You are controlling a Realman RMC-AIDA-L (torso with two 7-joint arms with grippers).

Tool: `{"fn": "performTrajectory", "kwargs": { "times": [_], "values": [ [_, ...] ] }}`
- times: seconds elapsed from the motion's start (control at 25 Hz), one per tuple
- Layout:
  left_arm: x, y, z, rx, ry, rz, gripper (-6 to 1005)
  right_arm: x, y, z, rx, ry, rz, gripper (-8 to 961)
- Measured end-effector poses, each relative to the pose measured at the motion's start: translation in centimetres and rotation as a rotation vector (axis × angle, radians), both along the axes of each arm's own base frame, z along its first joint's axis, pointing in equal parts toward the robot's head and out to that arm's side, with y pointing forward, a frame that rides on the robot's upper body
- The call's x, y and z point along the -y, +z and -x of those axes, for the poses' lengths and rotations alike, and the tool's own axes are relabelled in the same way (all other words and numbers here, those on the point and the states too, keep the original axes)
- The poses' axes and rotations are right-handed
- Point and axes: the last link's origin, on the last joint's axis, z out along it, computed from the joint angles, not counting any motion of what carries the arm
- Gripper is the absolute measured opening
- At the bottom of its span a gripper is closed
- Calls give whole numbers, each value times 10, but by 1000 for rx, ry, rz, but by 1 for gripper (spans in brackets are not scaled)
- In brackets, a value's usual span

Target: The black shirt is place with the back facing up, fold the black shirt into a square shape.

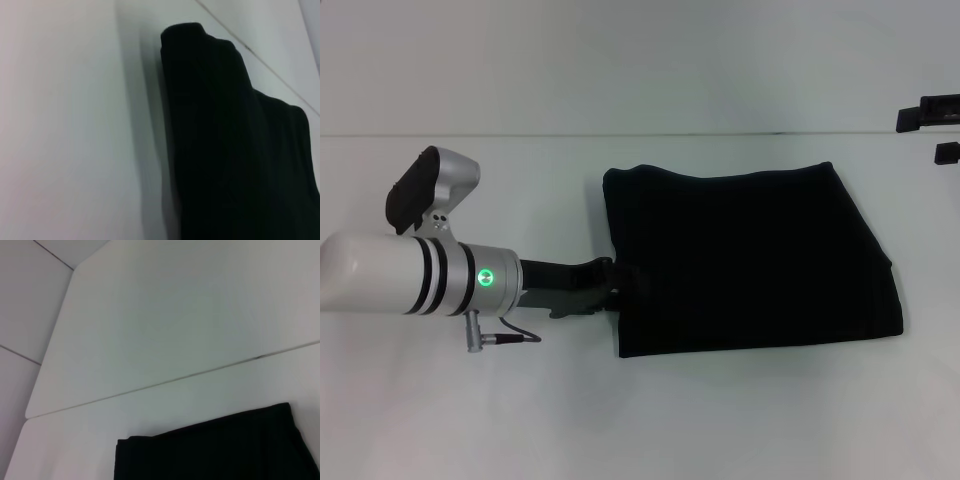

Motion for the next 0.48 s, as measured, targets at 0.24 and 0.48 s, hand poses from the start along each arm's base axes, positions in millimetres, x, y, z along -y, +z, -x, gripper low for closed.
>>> {"fn": "performTrajectory", "kwargs": {
  "times": [0.24, 0.48],
  "values": [
    [-2, 0, -2, -5, -4, -3, 487, 0, 1, 0, -2, 0, -2, 947],
    [-2, 0, -3, -5, -11, 0, 318, 1, 1, -2, -4, -4, -7, 947]
  ]
}}
